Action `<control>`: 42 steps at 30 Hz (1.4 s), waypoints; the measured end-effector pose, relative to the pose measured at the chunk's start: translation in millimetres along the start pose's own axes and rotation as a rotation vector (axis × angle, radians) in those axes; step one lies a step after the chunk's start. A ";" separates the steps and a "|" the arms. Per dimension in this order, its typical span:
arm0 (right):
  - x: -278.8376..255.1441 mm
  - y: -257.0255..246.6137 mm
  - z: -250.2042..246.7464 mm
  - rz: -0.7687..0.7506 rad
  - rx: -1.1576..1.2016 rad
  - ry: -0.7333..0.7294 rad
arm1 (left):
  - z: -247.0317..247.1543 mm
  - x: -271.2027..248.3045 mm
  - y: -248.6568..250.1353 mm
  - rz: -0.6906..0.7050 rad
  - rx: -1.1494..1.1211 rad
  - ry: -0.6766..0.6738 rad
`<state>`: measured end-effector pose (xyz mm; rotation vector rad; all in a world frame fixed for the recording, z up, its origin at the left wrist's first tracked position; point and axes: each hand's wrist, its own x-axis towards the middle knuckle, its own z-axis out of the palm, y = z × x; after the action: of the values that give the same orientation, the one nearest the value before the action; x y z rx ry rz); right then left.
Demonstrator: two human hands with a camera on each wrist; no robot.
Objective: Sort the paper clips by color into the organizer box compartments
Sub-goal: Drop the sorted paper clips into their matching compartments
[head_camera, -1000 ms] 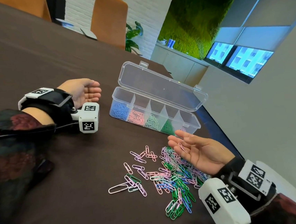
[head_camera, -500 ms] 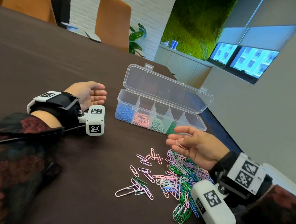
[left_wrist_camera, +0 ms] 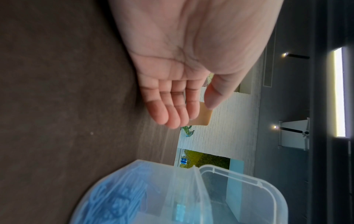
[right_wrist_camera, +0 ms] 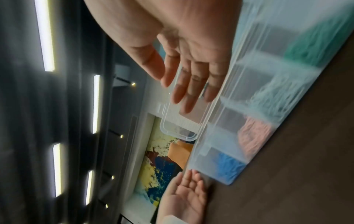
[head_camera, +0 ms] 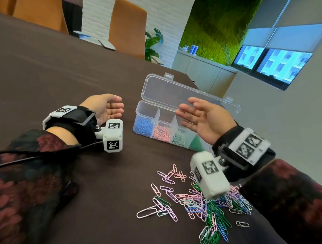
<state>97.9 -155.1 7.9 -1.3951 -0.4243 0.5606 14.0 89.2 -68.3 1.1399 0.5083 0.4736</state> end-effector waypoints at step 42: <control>-29.8 47.0 2.6 -0.166 -1.635 -0.685 | 2.7 -4.2 0.5 0.007 0.037 0.003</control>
<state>67.0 -167.0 -36.9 -2.6227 -1.8010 0.5133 12.2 85.0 -66.3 1.1772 0.5177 0.4733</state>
